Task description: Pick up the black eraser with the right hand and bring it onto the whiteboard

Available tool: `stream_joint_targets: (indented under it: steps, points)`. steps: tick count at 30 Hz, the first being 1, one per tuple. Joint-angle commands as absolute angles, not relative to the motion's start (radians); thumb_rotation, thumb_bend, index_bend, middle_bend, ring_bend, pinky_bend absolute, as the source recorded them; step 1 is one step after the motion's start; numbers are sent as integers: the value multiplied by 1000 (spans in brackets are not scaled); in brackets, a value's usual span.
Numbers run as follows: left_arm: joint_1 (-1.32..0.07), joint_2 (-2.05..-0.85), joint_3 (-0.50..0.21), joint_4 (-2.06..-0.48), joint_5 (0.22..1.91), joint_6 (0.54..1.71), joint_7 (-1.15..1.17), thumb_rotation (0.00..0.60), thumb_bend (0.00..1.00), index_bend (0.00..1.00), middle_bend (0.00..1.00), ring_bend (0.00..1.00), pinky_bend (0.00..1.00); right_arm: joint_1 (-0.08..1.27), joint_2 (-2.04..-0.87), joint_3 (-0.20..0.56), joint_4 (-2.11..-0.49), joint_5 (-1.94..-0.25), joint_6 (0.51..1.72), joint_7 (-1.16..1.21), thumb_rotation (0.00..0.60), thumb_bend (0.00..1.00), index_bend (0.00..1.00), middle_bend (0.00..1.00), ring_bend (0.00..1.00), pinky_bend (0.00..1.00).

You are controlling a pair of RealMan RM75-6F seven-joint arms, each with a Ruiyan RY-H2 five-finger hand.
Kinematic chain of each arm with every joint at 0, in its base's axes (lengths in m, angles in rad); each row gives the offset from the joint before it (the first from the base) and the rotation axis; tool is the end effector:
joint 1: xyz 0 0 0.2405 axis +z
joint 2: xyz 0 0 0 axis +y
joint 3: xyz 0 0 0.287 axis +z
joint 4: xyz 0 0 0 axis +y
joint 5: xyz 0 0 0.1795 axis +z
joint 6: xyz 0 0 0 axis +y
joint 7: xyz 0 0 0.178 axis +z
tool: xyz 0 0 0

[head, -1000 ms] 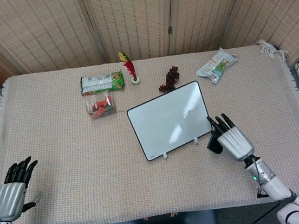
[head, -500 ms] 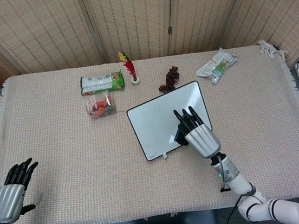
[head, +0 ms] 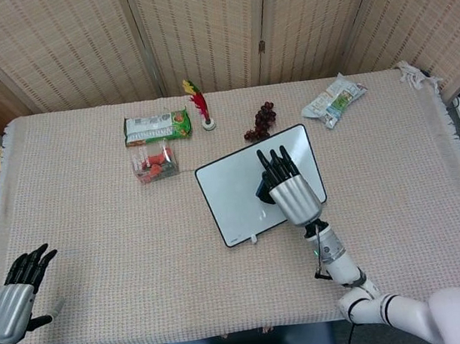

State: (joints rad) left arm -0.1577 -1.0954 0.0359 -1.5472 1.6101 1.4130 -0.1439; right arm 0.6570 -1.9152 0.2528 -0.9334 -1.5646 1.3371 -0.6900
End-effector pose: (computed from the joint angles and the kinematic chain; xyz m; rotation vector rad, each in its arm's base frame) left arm -0.3205 0.2212 0.1809 -1.5808 -0.9783 -0.9345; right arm -0.1489 -0.3824 -0.0214 1.6211 -0.0878 0.8662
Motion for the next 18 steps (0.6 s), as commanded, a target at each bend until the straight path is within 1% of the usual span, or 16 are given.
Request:
stream_joint_targets:
  steps: [1,3,4,5,6,8,11,14,18]
  points:
    - [-163,-1095,35,-1542,1605,1404,-153,600,349,0,0,0,2,674,-1938,257,-892,-1550,1325,-668,600,353,545,63,107,75]
    - [-164,-1094,33,-1540,1601,1401,-158,600,349,0,0,0,2,679,-1944,254,-878,-1545,1320,-652,600,353,505,57,106,73]
    - [-165,-1094,33,-1539,1600,1400,-160,600,348,0,0,0,2,680,-1945,253,-873,-1543,1319,-644,600,353,460,50,106,70]
    - [-166,-1094,32,-1538,1598,1399,-161,600,348,0,0,0,2,681,-1947,252,-869,-1538,1316,-636,600,353,395,40,101,62]
    - [-166,-1094,31,-1538,1597,1398,-162,600,348,0,0,0,1,681,-1947,253,-868,-1532,1313,-634,600,353,363,34,97,58]
    - [-167,-1095,31,-1537,1594,1394,-161,600,348,0,0,0,2,681,-1945,254,-872,-1515,1298,-641,600,353,224,7,78,37]
    - [-169,-1097,31,-1537,1591,1391,-157,600,348,0,0,0,2,681,-1936,251,-888,-1500,1283,-644,600,353,90,0,63,14]
    - [-170,-1098,30,-1537,1590,1391,-156,600,348,0,0,0,2,678,-1925,243,-905,-1497,1282,-639,600,353,33,0,62,10]
    - [-170,-1098,29,-1536,1590,1392,-156,600,348,0,0,0,2,668,-1901,233,-942,-1497,1292,-634,600,354,8,0,53,3]
